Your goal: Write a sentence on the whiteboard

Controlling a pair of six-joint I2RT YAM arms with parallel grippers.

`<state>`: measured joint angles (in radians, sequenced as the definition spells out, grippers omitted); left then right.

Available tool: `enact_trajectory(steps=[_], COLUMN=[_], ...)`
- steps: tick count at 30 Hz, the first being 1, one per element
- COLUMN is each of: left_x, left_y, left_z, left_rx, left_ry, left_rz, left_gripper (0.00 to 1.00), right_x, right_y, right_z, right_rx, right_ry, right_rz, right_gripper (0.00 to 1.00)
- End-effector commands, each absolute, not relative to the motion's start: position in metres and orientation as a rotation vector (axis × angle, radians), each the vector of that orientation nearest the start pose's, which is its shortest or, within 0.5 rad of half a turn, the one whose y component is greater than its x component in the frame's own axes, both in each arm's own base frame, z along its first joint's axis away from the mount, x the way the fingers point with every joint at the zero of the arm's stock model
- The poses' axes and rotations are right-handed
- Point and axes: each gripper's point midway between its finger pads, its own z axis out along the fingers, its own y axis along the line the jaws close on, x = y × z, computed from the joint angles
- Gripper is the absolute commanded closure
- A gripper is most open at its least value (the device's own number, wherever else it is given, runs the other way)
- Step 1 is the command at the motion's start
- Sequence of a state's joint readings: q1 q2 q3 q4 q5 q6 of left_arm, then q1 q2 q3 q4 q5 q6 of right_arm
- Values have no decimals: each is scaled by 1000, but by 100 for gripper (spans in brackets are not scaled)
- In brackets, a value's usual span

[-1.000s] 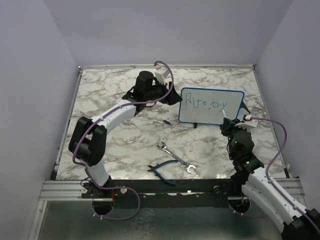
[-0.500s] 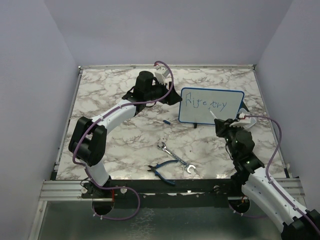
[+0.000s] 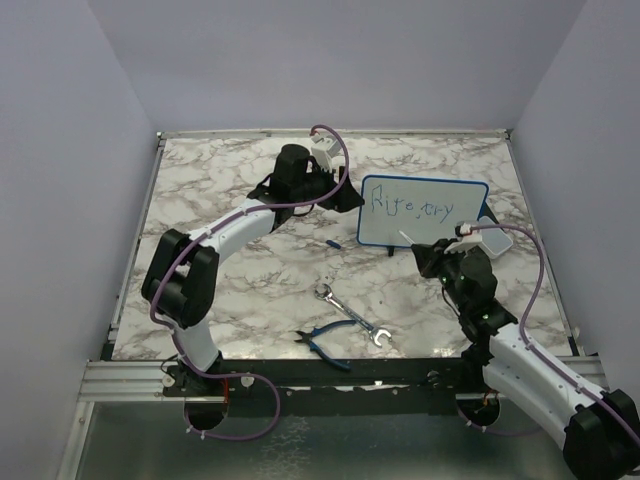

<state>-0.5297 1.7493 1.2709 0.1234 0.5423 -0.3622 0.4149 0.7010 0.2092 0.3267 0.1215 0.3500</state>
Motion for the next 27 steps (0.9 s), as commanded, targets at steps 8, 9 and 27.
enact_trajectory(steps=[8,9,27], left_x=[376,376,376], left_y=[-348,-348,-348], left_z=[190,191,191], left_rx=[568,568,571], left_ry=[1993,1992,1990], left_rz=[-1137,-1137,-1137], left_gripper=[35,35,35], right_x=[291,292,299], right_y=[107,106,100], right_z=[137,136,129], right_rx=[67,70,86], right_ry=[1742,1742,1762], right_rz=[389,385,325], right_gripper=[99,99,99])
